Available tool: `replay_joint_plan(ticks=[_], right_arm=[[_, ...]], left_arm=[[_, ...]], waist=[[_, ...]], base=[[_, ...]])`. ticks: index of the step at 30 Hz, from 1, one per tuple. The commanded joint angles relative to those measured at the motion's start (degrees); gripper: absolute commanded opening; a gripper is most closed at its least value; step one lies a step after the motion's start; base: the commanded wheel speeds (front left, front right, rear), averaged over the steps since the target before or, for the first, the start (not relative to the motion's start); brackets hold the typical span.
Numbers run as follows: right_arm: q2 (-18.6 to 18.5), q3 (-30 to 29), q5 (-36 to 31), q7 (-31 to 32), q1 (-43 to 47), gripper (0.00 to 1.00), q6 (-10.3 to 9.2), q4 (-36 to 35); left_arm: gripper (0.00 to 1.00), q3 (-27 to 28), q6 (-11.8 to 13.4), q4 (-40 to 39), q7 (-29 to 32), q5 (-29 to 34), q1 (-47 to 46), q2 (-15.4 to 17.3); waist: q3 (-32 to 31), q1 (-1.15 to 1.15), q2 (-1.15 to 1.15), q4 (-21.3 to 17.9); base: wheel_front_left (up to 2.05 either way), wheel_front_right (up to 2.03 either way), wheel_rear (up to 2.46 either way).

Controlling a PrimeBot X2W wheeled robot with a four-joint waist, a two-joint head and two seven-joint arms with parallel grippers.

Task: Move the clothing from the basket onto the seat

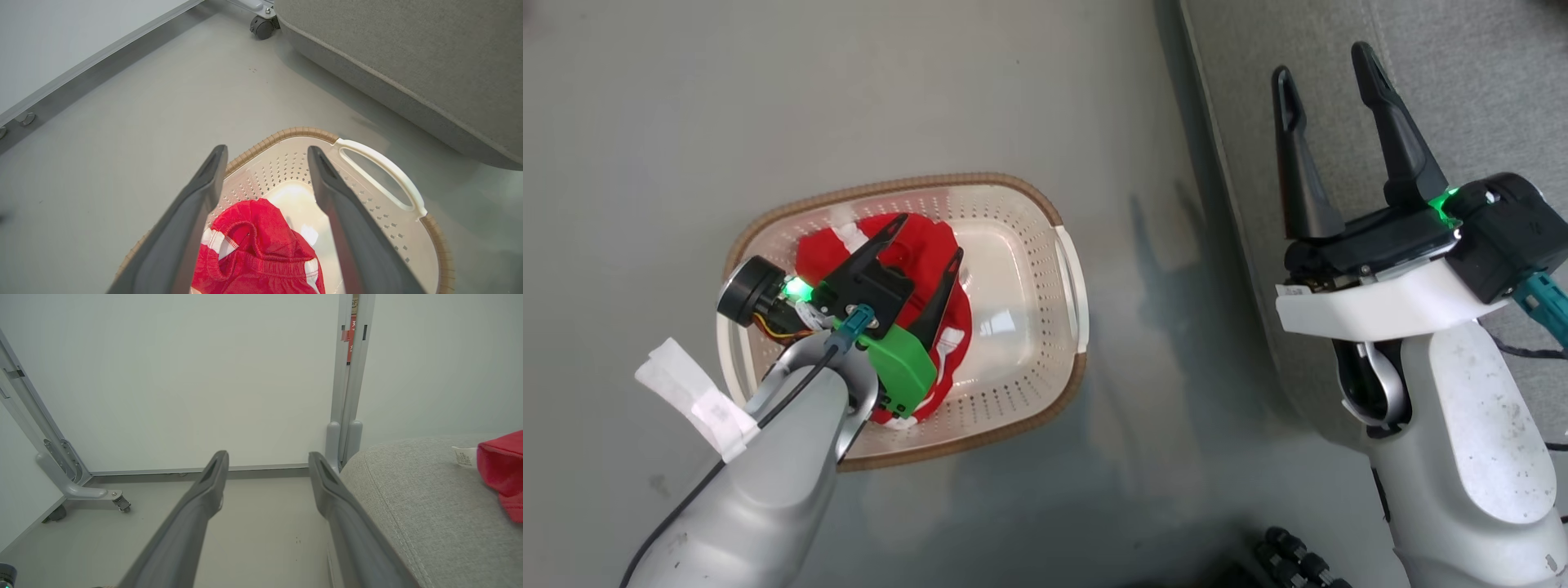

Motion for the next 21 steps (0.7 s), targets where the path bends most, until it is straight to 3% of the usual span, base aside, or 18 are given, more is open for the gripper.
replay_joint_plan(ticks=[1, 21], right_arm=[[-0.12, 0.21, 0.26, -0.03, -1.11, 1.00, -0.04, -0.46], [-0.12, 1.19, 0.80, -0.02, -5.43, 1.00, -0.04, -3.06]], left_arm=[[1.00, -0.62, -0.20, 1.09, -0.02, -0.51, -1.53, 0.65], [1.00, -12.53, -0.18, 23.42, 0.43, -1.93, -12.38, -0.35]], waist=[[3.92, 0.00, 0.00, -1.76], [15.63, 0.00, 0.00, -3.93]], base=[[0.00, 0.00, 0.00], [0.00, 0.00, 0.00]])
